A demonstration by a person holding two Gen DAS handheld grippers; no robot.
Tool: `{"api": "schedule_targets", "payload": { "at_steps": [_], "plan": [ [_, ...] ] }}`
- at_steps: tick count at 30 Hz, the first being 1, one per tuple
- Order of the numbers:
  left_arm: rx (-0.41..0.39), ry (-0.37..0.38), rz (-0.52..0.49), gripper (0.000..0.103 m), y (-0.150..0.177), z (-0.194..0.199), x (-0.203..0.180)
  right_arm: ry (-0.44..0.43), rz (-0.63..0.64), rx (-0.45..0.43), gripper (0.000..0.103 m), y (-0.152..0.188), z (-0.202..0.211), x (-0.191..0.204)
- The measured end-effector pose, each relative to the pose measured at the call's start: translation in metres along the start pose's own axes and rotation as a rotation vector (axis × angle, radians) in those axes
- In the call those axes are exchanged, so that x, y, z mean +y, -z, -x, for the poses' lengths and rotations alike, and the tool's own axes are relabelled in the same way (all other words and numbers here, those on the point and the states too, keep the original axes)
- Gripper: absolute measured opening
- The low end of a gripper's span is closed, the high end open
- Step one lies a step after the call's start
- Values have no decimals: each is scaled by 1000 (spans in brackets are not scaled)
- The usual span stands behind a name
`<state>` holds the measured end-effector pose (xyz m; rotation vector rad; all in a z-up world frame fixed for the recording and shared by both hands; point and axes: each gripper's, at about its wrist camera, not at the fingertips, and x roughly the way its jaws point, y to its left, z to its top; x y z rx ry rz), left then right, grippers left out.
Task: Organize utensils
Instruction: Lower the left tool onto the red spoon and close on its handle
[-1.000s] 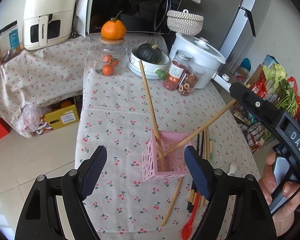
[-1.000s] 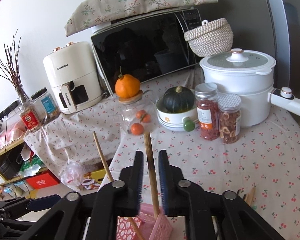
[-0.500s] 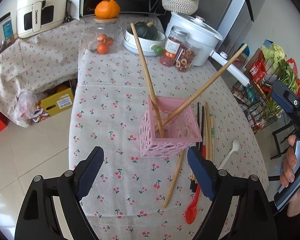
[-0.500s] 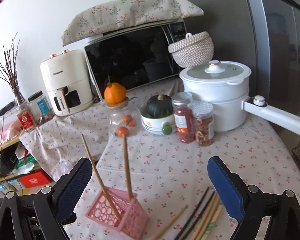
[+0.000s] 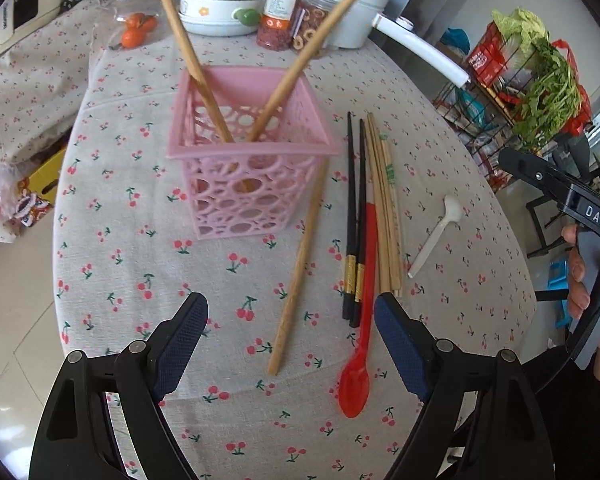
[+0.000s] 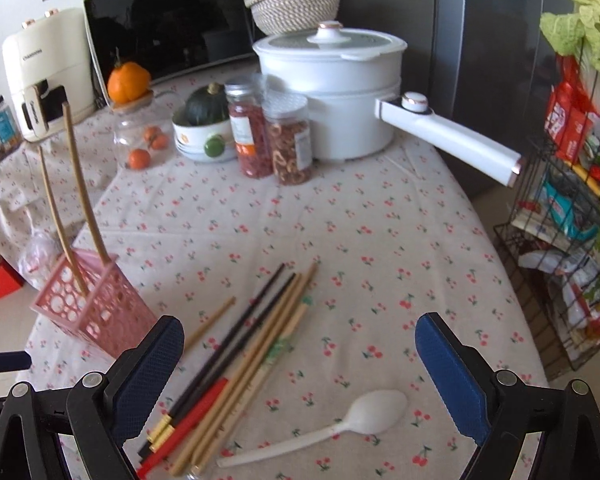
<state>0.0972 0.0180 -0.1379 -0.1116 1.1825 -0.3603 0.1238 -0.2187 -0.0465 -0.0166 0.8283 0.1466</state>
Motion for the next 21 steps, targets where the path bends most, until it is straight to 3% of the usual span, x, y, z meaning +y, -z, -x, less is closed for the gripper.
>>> {"api": "schedule_targets", "payload": {
  "at_steps": [3,5,8,21],
  "plan": [
    [37,39,-37,72,2,-13,-17,49,12,94,97,8,-13,-8],
    [70,65,-60,47,2,-22,-28,74,9,151,97,14,-21,-13],
    [112,79,-96,29,2,-37,-43,75,-12,213,97,19,-29,-21],
    [133,24,-184,10,-21,-75,-76,60,-60,270,97,23,-33,-36]
  ]
}}
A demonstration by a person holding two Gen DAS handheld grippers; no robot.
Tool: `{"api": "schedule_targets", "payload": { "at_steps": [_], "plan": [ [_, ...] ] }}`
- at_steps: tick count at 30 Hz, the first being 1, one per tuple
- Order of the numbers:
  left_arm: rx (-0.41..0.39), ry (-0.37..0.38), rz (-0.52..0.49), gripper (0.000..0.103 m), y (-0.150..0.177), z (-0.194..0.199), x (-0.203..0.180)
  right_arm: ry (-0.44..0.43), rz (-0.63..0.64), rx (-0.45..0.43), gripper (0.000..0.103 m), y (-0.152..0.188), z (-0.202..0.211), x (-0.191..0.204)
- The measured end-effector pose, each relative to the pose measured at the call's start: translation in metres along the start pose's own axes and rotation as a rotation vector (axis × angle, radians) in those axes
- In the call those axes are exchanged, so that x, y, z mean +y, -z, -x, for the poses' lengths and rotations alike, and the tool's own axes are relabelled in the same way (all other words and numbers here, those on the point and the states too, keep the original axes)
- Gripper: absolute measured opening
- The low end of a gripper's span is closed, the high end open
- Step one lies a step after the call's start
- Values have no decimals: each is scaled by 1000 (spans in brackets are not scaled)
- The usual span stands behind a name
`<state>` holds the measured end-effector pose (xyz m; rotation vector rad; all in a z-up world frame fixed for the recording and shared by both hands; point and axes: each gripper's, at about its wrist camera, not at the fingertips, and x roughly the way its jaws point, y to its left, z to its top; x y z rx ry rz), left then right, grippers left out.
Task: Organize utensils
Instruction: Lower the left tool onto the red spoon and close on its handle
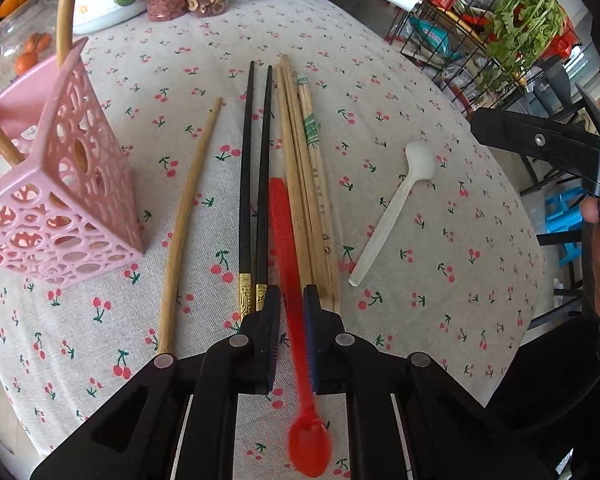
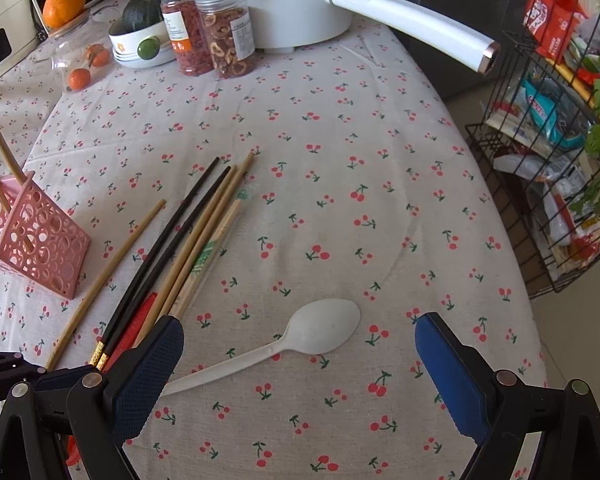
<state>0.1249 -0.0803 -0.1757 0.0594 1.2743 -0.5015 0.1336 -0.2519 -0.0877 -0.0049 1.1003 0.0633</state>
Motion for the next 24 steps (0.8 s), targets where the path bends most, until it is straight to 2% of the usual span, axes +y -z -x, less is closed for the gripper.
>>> {"api": "schedule_targets", "payload": {
  "at_steps": [5,12,14,19,24],
  "plan": [
    [-13,-23,-3,11,-11,-4,-1,-7,-26,14,97,0,-1,-6],
    [4,-26,84,11,-32,-14,16,-32,-87,49,97,0,-8,-16],
    [-17,-18,92,11,-34,-13,17,-41,-104,74,97,1,-13,-19],
    [-21,-58,53,10,-33,-11,9,-49,-170,146,97,3,-33,-30],
    [-76,-34,40,10,-28,10,4,-51,-256,205,94,3,-52,-42]
  ]
}}
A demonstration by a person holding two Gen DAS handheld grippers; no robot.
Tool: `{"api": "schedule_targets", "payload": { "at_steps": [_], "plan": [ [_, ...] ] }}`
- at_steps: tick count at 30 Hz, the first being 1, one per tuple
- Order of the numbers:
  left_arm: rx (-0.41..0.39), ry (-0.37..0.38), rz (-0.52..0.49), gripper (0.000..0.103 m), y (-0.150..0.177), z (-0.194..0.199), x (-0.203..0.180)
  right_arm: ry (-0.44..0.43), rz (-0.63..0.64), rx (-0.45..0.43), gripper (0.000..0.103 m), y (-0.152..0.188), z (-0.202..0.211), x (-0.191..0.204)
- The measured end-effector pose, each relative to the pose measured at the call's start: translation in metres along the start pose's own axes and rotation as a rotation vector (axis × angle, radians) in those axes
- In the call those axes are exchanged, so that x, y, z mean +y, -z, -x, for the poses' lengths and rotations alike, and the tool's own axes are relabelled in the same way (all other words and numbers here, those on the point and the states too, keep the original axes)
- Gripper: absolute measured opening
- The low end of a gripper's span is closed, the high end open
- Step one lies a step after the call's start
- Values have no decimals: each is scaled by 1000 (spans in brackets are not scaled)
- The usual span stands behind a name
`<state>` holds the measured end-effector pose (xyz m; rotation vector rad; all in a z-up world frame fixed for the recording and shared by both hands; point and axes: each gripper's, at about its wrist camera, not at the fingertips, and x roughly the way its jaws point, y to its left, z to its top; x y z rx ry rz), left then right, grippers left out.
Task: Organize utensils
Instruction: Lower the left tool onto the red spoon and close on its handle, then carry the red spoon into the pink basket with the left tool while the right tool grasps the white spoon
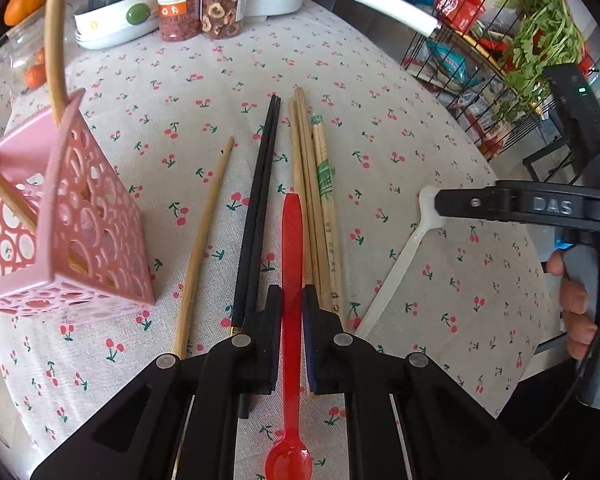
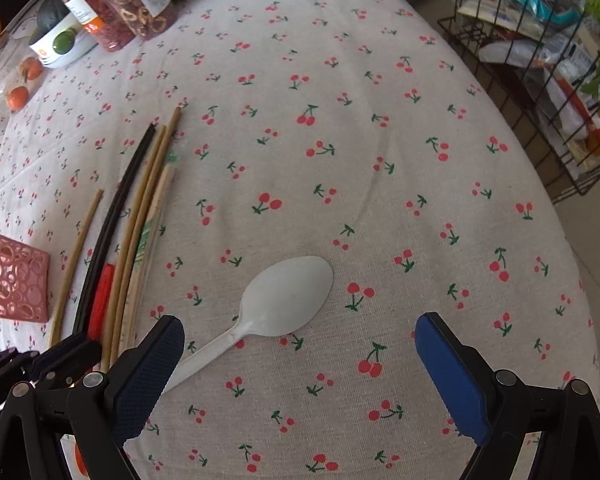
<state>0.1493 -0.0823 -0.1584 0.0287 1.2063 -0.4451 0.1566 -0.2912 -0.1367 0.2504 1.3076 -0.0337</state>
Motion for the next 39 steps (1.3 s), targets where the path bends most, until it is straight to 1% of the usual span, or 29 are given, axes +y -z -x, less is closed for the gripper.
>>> {"api": "schedule_targets", "payload": {
  "at_steps": [2,3,5,7,9,10,12,13,17,21,24,26,28,29,31,33,35,36,37,39],
  "plan": [
    [-32,13,3,10,2,13,-1,-7,-37,27,82,-2,-8,-3],
    [-46,18,2,10,4,19,-1,-12,-56,40,80,-3,-12,-4],
    [-77,23,0,10,8,32,0,-21,-90,64,68,-5,-19,-5],
    [-102,30,0,10,12,43,2,-24,-116,84,61,-6,-24,-5],
    [-126,37,8,10,16,53,3,-11,-126,79,59,-7,-25,-2],
    [-139,39,12,10,19,58,5,-17,-128,83,56,-8,-26,0],
    [-173,31,11,10,22,69,5,3,-125,80,51,-7,-26,4],
    [-196,31,11,10,23,76,5,23,-114,75,45,-7,-27,6],
    [-297,48,5,10,29,109,5,61,-80,48,43,-5,-28,15],
    [-422,50,18,10,34,145,10,40,-87,29,39,-3,-27,17],
    [-499,50,51,10,34,165,20,22,-83,13,33,-5,-23,18],
    [-529,43,67,10,33,173,26,9,-77,0,26,-5,-19,18],
    [-535,46,83,10,31,176,32,-13,-79,-6,21,-6,-15,17],
    [-534,46,90,10,32,177,35,-32,-83,-10,15,-6,-13,16],
    [-527,43,103,10,31,175,37,-73,-77,-11,14,-8,-11,15],
    [-521,43,111,10,32,172,38,-75,-67,-2,19,-7,-9,15],
    [-524,37,112,10,33,171,37,-48,-69,11,31,-7,-11,15],
    [-528,35,112,10,33,171,37,-42,-75,13,43,-7,-12,15],
    [-533,32,111,10,33,172,36,-43,-83,15,51,-8,-15,16],
    [-546,22,106,10,33,173,35,-42,-89,23,53,-11,-20,18]
  ]
}}
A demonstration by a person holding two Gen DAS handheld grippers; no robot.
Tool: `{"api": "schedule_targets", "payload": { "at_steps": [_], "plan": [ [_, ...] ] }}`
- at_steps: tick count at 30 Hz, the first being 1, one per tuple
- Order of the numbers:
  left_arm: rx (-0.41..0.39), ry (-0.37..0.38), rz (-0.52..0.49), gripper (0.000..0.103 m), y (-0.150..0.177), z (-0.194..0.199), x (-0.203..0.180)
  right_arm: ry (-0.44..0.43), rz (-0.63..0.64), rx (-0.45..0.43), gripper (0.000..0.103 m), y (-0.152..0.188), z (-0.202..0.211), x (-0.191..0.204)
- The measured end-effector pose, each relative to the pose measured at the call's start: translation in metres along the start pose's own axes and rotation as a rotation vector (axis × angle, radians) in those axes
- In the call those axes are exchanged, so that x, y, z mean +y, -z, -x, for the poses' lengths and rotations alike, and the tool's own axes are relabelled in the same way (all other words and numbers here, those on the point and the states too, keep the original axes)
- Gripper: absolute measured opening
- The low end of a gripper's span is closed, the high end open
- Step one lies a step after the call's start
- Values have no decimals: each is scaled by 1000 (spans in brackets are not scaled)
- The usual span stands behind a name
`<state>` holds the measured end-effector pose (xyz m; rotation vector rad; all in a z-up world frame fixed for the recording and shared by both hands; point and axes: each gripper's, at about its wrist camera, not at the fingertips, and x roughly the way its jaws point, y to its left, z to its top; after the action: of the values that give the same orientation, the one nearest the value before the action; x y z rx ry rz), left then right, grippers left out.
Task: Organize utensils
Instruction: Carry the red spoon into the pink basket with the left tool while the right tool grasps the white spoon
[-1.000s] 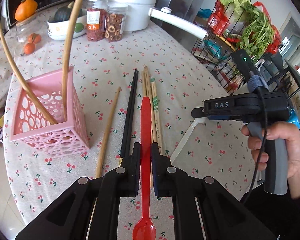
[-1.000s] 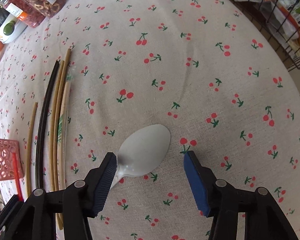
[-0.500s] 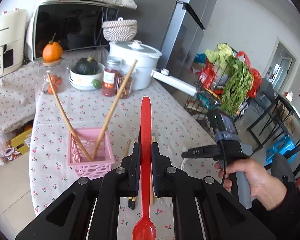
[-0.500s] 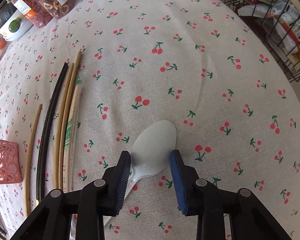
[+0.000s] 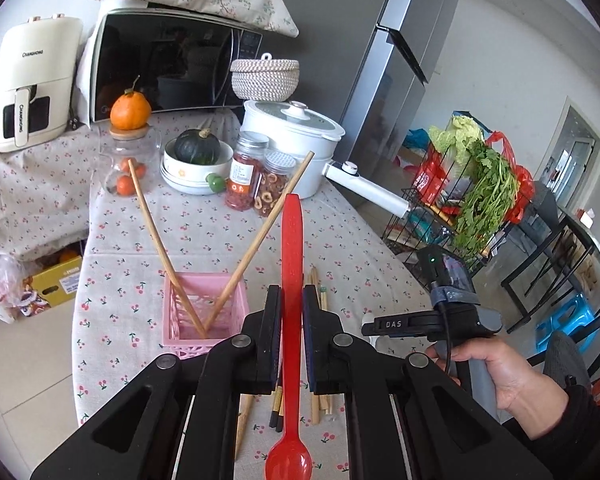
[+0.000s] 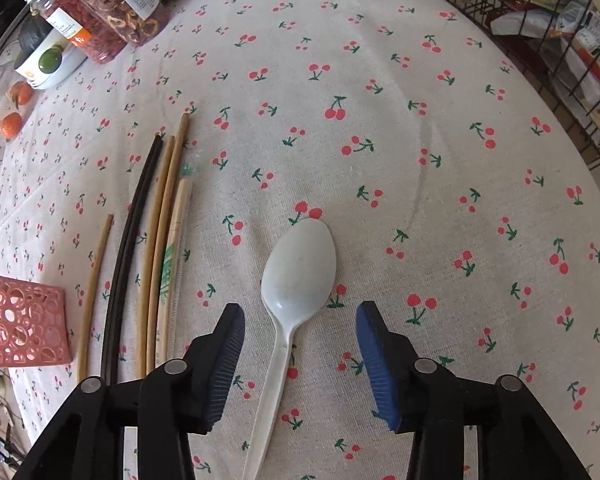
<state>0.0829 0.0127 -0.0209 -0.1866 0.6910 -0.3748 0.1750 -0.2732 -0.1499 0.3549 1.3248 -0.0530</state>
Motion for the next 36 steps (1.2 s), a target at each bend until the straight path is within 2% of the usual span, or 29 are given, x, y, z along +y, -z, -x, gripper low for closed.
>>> {"api": "schedule_targets", "payload": {
  "at_steps": [4,7,8,9,10,13,17,21,25,27,31,36],
  "plan": [
    [-29,-14,-7,10,0,3,1,90,66,6,52,-3,-15,15],
    [-70,-17,6,10,-3,9,4,204,165,-26,29,1,-21,32],
    [-88,-17,14,10,-5,11,5,198,174,-29,14,1,-21,35],
    [-108,-18,22,10,-7,13,7,189,180,-30,4,1,-21,37],
    [-128,-20,32,10,-8,16,8,182,179,-30,3,1,-20,37],
    [-173,-31,60,10,-14,18,13,157,176,-58,2,1,-13,35],
    [-241,-52,73,10,-22,18,14,50,170,-132,2,3,11,31],
    [-384,-91,6,10,-29,15,7,-58,164,-212,2,5,39,28],
    [-449,-183,-79,10,-29,-4,-1,-113,177,-290,2,10,65,35],
    [-460,-223,-78,10,-29,-14,1,-129,183,-317,2,11,72,39],
    [-489,-282,-14,10,-29,-34,15,-142,204,-362,2,11,82,47],
    [-431,-321,-14,11,-16,-60,28,-154,208,-401,2,12,88,50]
  ]
}}
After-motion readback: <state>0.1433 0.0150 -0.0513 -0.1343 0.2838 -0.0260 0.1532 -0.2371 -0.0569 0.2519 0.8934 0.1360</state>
